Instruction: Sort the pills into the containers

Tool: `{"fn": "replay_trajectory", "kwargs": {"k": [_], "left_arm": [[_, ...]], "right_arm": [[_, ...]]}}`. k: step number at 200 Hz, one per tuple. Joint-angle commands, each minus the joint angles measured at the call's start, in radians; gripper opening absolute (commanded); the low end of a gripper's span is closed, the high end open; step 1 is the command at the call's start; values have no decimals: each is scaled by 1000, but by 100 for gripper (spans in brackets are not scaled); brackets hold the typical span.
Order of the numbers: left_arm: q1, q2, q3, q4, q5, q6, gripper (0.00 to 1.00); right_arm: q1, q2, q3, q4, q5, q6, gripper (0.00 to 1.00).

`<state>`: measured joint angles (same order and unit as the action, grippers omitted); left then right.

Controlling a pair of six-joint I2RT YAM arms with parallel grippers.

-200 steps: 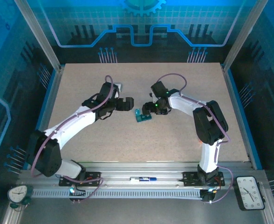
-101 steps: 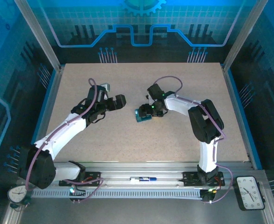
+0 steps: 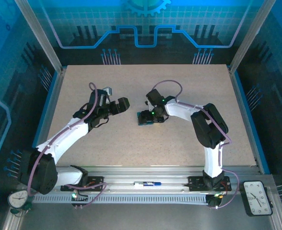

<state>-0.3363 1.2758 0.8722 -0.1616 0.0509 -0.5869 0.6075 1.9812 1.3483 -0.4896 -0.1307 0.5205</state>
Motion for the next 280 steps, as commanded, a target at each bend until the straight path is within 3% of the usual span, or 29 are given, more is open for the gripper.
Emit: {"fn": "replay_trajectory", "kwargs": {"k": [1,34,50,97,145,204,251,280], "left_arm": [[12,-30,-17,30,31,-23,99],[13,-39,-38,49,27,-29,99],[14,-42,-53,62,22,-38,99],[15,-27,-106,145,66,-119,99],[14,-2,-165,241,114,-159,99],[15,63,-173,303,175,-154,99],[13,93,-177,327,187,-152,99],[13,115,-173,342,197,-156,99]], "right_arm": [[20,-20,19,-50,21,2,82],[8,-109,16,-140,92,-38,87],[1,-170,10,-198,184,-44,100],[-80,-372,-60,-298,388,-24,100],[-252,-570,-119,-412,393,32,100],[-575,-767,-320,-437,341,161,100],[-652,-760,-414,-464,427,188,100],[-658,-737,-459,-434,401,185,98]]}}
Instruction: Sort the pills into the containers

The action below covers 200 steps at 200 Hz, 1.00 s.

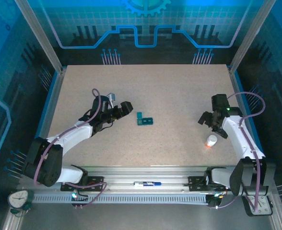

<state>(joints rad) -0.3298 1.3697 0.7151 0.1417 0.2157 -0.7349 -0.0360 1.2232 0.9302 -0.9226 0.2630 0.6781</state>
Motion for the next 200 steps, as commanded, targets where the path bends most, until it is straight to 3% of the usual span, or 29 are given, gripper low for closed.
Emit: {"fn": "replay_trajectory", "kwargs": {"k": [1,115,200], "left_arm": [[7,22,-16,39,33,-8,99],[8,71,0,81,65,-42,99],[7,48,-9,67,65,-36,99]], "right_arm": [[-15,22,-42,1,6,28,98],[-16,3,-191,76,-12,49,88],[-42,6,-191,115,8,2,68]]}}
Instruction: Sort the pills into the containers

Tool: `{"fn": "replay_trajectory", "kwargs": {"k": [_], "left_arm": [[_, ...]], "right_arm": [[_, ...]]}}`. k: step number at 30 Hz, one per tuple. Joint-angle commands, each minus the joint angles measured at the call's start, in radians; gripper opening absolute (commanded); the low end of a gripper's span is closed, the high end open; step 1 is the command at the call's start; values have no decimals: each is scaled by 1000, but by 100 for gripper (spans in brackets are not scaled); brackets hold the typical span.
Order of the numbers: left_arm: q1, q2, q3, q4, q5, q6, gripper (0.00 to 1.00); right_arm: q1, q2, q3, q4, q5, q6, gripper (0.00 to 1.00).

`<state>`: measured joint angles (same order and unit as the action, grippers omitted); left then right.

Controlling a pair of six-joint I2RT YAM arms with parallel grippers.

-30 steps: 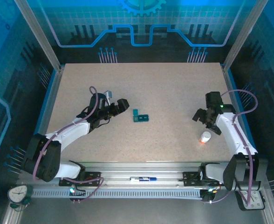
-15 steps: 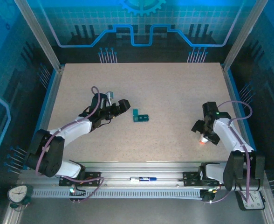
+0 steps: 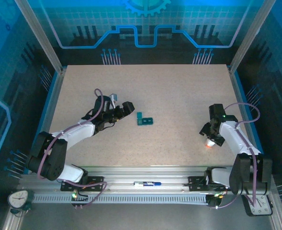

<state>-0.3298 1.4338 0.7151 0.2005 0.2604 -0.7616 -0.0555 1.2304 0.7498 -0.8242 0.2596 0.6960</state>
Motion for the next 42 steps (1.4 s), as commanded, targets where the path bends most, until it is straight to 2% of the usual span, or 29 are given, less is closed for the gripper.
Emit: {"fn": "replay_trajectory", "kwargs": {"k": [1,4,8,17,21,26,33,37,42], "left_arm": [[6,-17,-9,8,19,-9,99],[8,-21,-11,7,17,-6,99],[8,-21,-10,3,18,-4,99],[7,-16,1,2,22,-8,99],[6,-16,3,2,25,-10,99],[7,-21,7,-14,19,-7,99],[6,-17,67,-104,3,-5,99],[6,-3,113,-152,-14,18,99],[6,1,164,-206,-66,78,99]], "right_arm": [[-22,-1,-11,18,11,-16,68],[-22,4,-17,22,1,-26,66],[-22,0,-26,31,-6,-35,58],[-22,1,-43,37,-15,-53,60],[-22,-6,-54,46,-30,-62,57],[-22,-30,-54,51,-55,-78,48],[-14,-88,-38,105,-176,-130,39],[21,-66,-6,130,-224,-155,37],[142,24,101,140,-223,-195,38]]}}
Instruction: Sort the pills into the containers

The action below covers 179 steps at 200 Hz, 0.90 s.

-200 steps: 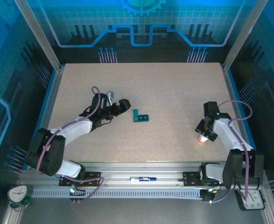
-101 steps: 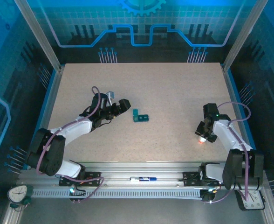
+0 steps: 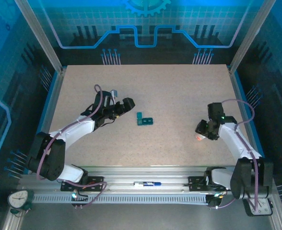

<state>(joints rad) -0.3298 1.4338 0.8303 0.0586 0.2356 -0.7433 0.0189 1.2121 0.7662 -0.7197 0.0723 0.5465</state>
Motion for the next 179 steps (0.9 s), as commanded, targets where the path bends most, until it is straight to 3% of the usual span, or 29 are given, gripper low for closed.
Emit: {"fn": "replay_trajectory", "kwargs": {"k": [1,41,80,129,152,179], "left_arm": [[6,2,60,-73,-41,82,99],[5,21,141,-135,-62,239,99],[5,50,213,-116,-55,404,99],[5,83,166,96,93,564,99],[3,89,120,191,228,644,99],[-31,74,29,335,216,695,99]], "right_arm": [[95,67,106,37,-33,-56,38],[229,223,309,58,-72,-130,39],[273,351,488,78,-169,-169,39],[332,540,759,11,-295,-217,39],[347,614,878,-32,-359,-243,39],[357,674,994,-84,-441,-277,39]]}}
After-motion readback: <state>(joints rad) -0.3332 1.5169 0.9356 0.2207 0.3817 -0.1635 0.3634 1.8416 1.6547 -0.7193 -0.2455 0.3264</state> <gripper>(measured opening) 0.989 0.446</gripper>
